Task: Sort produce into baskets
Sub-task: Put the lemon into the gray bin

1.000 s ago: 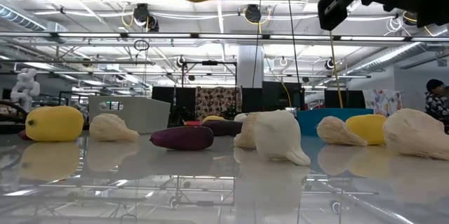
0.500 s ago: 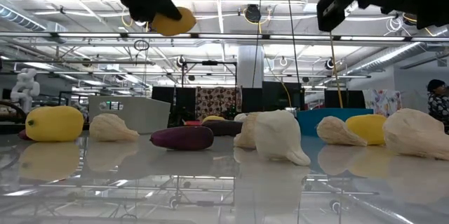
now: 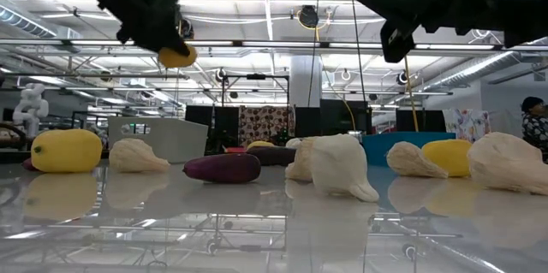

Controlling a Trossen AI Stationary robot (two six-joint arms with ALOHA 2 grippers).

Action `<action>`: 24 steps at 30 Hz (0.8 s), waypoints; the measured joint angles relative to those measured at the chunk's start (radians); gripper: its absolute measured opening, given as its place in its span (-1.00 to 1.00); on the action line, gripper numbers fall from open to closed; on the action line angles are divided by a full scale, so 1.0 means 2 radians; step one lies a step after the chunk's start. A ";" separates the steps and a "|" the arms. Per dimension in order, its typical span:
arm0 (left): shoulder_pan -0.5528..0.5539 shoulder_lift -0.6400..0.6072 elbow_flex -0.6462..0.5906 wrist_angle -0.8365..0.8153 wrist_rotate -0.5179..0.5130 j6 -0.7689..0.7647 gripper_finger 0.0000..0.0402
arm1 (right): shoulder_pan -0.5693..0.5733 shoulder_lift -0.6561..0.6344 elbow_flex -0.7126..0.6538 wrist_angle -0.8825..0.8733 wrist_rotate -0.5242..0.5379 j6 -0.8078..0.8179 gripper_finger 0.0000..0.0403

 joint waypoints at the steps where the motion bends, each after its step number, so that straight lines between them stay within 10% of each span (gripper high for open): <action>1: 0.012 0.000 -0.003 0.000 -0.001 -0.010 0.06 | 0.000 0.001 0.000 0.000 0.000 0.000 -0.98; 24: 0.190 0.085 -0.036 0.002 0.135 -0.011 0.06 | 0.000 0.004 0.000 0.001 0.002 0.004 -0.98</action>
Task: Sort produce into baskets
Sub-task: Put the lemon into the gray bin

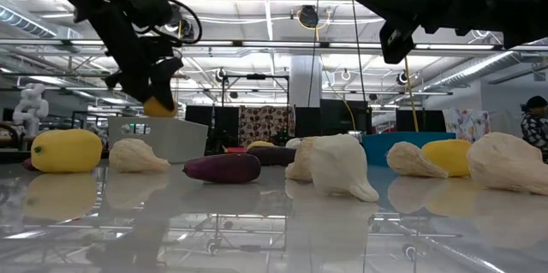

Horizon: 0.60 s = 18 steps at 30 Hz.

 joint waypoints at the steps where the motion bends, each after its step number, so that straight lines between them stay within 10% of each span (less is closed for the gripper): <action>1: 0.001 0.002 0.000 0.000 0.001 0.000 0.06 | 0.000 0.000 0.000 0.000 0.000 -0.002 -0.98; 18: 0.001 0.006 0.001 0.001 -0.005 0.003 0.38 | 0.000 0.000 0.000 -0.005 0.000 -0.005 -0.98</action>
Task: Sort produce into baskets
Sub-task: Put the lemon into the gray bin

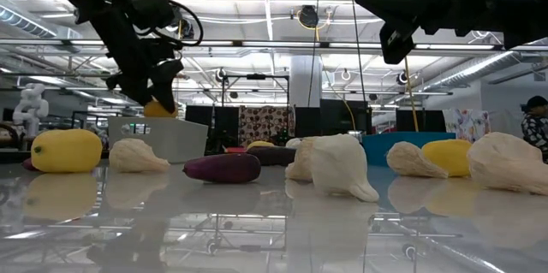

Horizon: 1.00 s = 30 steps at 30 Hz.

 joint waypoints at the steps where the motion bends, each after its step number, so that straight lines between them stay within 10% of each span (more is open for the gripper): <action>1: 0.000 0.000 0.000 0.000 0.000 0.000 0.42 | 0.000 0.000 0.000 0.000 0.000 0.000 -0.98; 19: -0.005 0.000 0.051 0.002 0.057 -0.004 0.56 | 0.000 0.000 0.000 0.000 0.000 0.010 -0.98; 30: -0.117 0.000 0.053 0.052 0.067 0.028 0.56 | 0.000 0.000 0.000 0.000 0.000 -0.025 -0.98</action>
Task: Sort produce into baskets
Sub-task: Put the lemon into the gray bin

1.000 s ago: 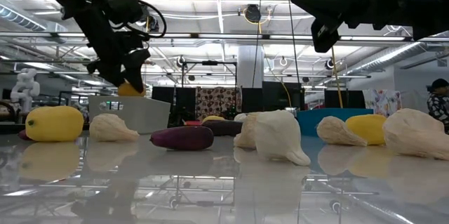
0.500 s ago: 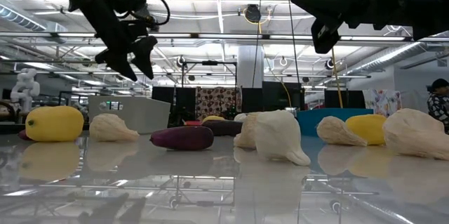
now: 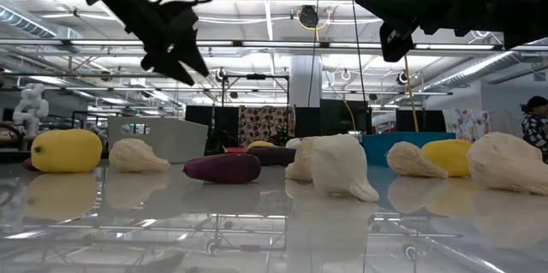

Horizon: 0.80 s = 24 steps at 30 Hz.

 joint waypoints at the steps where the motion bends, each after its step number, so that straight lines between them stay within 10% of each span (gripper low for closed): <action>1: -0.010 0.000 0.000 0.007 -0.005 0.000 0.56 | 0.000 0.000 0.000 0.000 0.000 0.000 -0.98; 24: -0.187 0.150 0.006 0.241 -0.009 0.014 0.56 | 0.000 0.000 0.000 -0.024 -0.005 0.009 -0.98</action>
